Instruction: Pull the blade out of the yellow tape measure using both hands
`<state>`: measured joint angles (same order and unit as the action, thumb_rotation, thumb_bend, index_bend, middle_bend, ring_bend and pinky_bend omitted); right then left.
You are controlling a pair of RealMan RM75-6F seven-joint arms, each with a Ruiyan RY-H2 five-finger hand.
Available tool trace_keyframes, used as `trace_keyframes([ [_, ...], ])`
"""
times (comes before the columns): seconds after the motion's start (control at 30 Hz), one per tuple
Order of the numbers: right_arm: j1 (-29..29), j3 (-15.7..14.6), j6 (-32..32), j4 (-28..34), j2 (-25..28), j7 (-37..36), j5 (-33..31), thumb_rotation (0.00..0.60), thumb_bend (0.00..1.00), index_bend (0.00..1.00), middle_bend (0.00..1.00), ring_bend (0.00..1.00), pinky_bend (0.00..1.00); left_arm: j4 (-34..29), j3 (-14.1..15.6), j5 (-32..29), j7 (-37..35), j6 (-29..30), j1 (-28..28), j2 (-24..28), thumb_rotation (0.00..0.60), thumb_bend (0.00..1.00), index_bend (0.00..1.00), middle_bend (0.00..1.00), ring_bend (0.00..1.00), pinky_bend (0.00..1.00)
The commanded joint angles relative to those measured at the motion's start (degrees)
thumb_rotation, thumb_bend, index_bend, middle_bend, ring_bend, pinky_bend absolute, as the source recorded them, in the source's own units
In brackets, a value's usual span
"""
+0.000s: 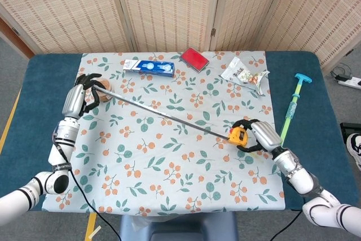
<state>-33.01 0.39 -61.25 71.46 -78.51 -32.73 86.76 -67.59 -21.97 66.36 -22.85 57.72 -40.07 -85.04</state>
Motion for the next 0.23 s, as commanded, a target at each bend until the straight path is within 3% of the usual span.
trace_keyframes([
  [0.03,1.2,-0.6,-1.1,-0.2,0.9,-0.2,0.4,0.600,0.41,0.55,0.46,0.43,0.28,1.0,0.1,-0.2,-1.1,-1.3,-0.2,0.5,0.600,0.87,0.50,0.24,0.17,0.00],
  [0.23,2.5,-0.9,-2.0,-0.1,1.7,-0.4,0.8,0.600,0.41,0.55,0.46,0.43,0.28,3.4,-0.4,-0.8,-2.9,-2.6,-0.8,0.1,0.600,0.86,0.50,0.24,0.17,0.00],
])
